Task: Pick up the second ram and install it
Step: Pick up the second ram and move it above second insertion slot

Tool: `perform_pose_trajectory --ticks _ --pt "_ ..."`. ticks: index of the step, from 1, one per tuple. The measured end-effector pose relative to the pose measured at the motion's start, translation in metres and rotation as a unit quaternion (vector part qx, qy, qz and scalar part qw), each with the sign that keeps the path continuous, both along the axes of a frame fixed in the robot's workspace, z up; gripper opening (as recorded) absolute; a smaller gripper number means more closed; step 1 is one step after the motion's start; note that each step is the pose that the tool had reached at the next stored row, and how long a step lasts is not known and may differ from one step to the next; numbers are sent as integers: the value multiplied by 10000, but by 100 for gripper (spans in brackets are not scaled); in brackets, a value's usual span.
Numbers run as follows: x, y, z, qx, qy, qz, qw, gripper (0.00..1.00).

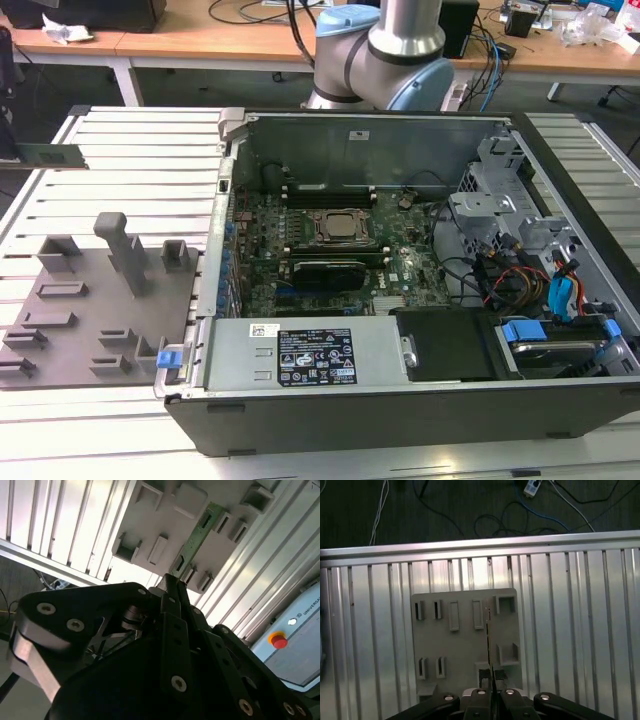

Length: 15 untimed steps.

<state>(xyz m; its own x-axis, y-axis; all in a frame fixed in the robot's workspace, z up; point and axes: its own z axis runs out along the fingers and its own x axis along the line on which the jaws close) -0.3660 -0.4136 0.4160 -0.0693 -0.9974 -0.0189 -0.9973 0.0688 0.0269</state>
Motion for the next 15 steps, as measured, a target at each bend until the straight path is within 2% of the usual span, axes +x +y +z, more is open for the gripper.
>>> perform_pose_trajectory --ticks 6,11,15 --pt "414 0 -1 0 3 1 10000 13" --pt "575 0 -1 0 4 1 10000 13" --pt "765 0 -1 0 6 0 10000 13"
